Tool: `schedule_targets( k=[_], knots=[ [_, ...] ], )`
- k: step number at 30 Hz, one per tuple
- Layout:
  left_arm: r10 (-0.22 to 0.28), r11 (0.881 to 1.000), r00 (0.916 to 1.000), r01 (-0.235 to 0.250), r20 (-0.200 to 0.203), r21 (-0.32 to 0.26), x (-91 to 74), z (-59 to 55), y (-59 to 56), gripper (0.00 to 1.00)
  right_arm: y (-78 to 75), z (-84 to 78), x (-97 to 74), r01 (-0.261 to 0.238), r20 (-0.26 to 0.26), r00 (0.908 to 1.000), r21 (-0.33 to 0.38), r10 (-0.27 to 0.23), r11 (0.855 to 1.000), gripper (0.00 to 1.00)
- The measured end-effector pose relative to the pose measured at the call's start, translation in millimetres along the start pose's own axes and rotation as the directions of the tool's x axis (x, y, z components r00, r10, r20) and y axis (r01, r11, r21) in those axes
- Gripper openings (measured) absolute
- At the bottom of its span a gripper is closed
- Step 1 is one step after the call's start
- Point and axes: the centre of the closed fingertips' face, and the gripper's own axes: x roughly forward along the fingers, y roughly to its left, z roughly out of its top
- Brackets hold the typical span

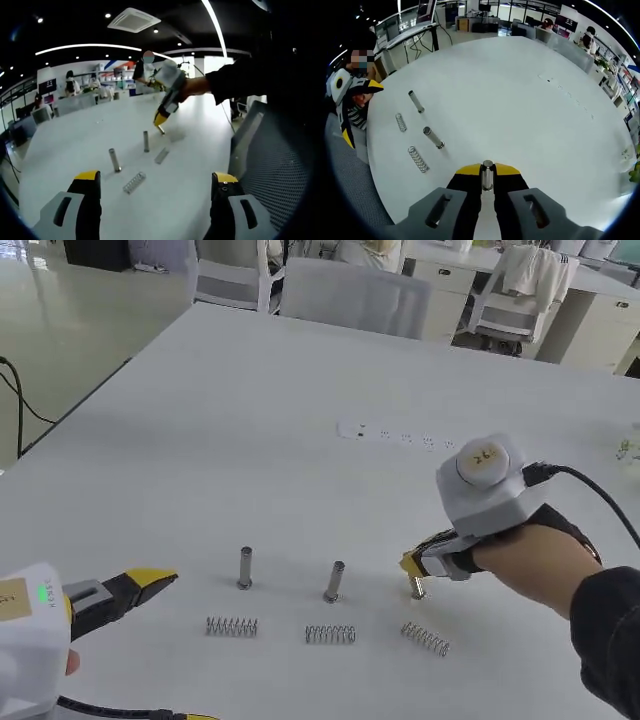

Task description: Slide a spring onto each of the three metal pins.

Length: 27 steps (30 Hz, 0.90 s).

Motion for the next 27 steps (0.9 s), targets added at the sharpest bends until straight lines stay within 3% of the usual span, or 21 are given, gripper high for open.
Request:
schedule_targets(
  k=[27],
  knots=[
    [-0.004, 1.000, 1.0000, 0.004, -0.008, 0.009, -0.2, 1.1, -4.7, 0.88, 0.0, -16.8, -16.6, 0.008, 0.067, 0.9977, 0.072, -0.013, 0.997, 0.05]
  ],
)
